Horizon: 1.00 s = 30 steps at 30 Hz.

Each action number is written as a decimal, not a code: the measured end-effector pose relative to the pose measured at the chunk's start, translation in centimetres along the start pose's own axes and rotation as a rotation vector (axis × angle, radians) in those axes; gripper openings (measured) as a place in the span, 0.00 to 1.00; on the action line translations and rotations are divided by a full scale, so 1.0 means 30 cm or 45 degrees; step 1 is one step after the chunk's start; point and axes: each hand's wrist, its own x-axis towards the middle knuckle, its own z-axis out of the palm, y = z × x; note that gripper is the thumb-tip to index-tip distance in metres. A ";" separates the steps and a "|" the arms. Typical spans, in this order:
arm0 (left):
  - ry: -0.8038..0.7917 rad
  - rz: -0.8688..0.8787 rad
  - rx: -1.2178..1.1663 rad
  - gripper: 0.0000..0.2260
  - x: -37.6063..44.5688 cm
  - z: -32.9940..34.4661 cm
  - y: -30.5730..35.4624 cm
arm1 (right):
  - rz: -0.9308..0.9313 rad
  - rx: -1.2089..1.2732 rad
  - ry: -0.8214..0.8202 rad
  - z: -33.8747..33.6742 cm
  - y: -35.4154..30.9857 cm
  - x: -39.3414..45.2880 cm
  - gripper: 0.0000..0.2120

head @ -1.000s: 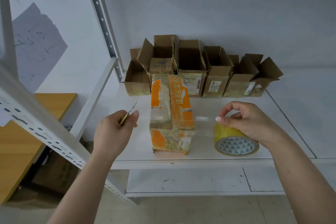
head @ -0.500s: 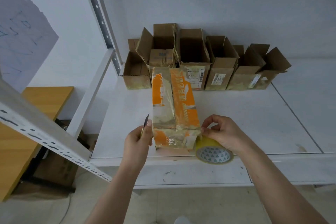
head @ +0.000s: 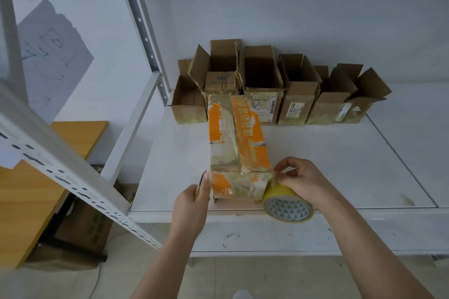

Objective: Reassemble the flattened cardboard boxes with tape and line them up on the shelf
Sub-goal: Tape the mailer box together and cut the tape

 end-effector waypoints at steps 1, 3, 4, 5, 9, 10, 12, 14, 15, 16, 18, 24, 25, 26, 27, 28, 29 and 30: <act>0.011 0.014 0.009 0.42 -0.003 -0.001 -0.010 | -0.006 -0.001 0.004 0.000 0.002 0.001 0.08; 0.060 0.056 0.054 0.38 0.000 -0.032 0.008 | -0.007 -0.004 0.011 -0.002 0.005 0.003 0.08; 0.103 0.091 0.077 0.33 0.011 -0.060 0.026 | -0.003 -0.004 0.006 -0.002 0.005 0.005 0.08; 0.151 0.134 0.069 0.28 0.024 -0.091 0.052 | 0.000 -0.005 -0.002 -0.002 0.004 0.007 0.09; 0.033 0.469 -0.148 0.14 0.044 -0.188 0.265 | 0.005 0.005 -0.019 -0.002 0.005 0.004 0.10; -0.107 0.553 -0.167 0.15 0.038 -0.186 0.329 | -0.001 0.007 -0.026 -0.003 0.005 0.004 0.10; -0.426 0.627 -0.114 0.16 0.032 -0.143 0.444 | -0.009 0.026 -0.045 -0.008 0.004 0.004 0.11; -0.710 0.586 -0.008 0.18 0.031 -0.071 0.528 | -0.004 0.059 -0.068 -0.009 0.004 0.005 0.11; -0.810 0.544 0.056 0.18 0.034 -0.034 0.551 | -0.003 0.068 -0.076 -0.009 0.004 0.006 0.10; -0.871 0.499 0.120 0.18 0.042 0.000 0.559 | 0.001 0.071 -0.083 -0.010 0.005 0.007 0.09; -0.877 0.409 0.208 0.18 0.063 0.046 0.551 | 0.019 0.086 -0.126 -0.022 0.006 0.009 0.07; -0.758 0.480 0.268 0.20 0.094 0.074 0.503 | -0.012 0.097 -0.272 -0.074 0.013 0.000 0.02; -0.753 0.492 0.288 0.20 0.095 0.074 0.502 | -0.017 0.080 -0.250 -0.076 0.014 0.005 0.02; -0.751 0.497 0.311 0.20 0.096 0.075 0.502 | -0.011 0.049 -0.237 -0.077 0.014 0.012 0.02; -0.755 0.499 0.337 0.19 0.096 0.078 0.503 | -0.001 -0.002 -0.236 -0.079 0.015 0.023 0.02; -0.763 0.498 0.361 0.19 0.096 0.084 0.505 | 0.016 -0.072 -0.244 -0.084 0.017 0.032 0.02; -0.775 0.491 0.380 0.19 0.093 0.090 0.508 | 0.037 -0.134 -0.256 -0.087 0.020 0.038 0.03; -0.785 0.488 0.405 0.19 0.092 0.095 0.513 | 0.053 -0.163 -0.262 -0.091 0.021 0.041 0.03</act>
